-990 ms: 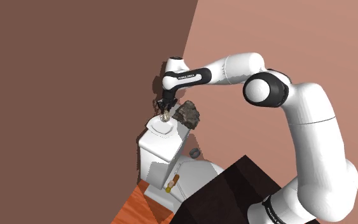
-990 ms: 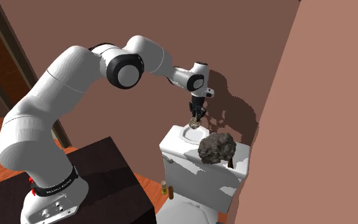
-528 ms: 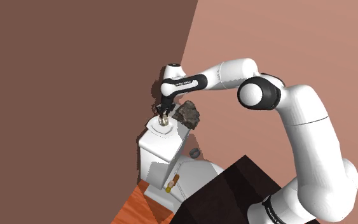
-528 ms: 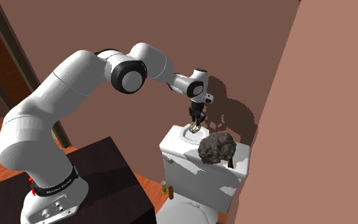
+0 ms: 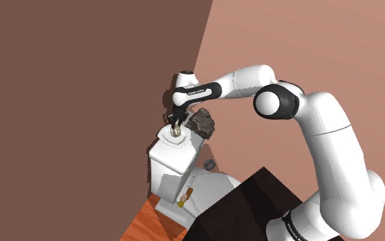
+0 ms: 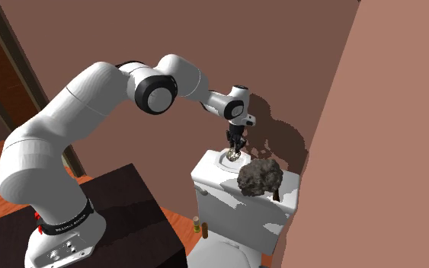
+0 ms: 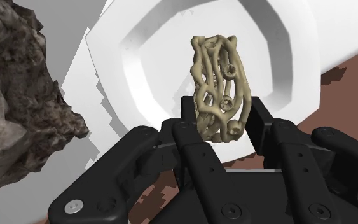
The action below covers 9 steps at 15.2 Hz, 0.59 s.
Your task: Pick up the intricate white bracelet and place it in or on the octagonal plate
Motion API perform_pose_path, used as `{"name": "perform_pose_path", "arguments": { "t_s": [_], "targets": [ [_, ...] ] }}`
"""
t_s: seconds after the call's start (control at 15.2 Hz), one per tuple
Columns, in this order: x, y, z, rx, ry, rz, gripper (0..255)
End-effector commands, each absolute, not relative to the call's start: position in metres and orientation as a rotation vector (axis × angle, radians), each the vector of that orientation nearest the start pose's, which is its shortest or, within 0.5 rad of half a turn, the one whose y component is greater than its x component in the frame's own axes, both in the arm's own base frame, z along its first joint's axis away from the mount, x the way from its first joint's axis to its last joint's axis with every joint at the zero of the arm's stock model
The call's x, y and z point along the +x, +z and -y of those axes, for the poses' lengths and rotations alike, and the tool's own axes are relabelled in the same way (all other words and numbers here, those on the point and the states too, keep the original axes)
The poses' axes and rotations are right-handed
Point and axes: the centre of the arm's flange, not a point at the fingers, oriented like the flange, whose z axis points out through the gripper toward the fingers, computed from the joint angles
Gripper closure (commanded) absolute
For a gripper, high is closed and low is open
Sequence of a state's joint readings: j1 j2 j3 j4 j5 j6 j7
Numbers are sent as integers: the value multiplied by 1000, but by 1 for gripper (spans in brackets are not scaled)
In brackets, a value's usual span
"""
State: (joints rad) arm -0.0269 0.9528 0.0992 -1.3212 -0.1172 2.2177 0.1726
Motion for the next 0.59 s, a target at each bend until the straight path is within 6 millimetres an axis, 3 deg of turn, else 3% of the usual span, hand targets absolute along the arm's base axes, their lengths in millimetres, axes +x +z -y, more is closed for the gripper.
{"name": "perform_pose_path", "arguments": {
  "t_s": [0.0, 0.07, 0.4, 0.53],
  "targets": [
    [733, 154, -33, -3155, 78, -105, 255],
    [733, 154, -33, -3155, 78, -105, 0],
    [733, 154, -33, -3155, 78, -105, 0],
    [735, 180, -34, -3155, 78, -105, 0]
  ]
}}
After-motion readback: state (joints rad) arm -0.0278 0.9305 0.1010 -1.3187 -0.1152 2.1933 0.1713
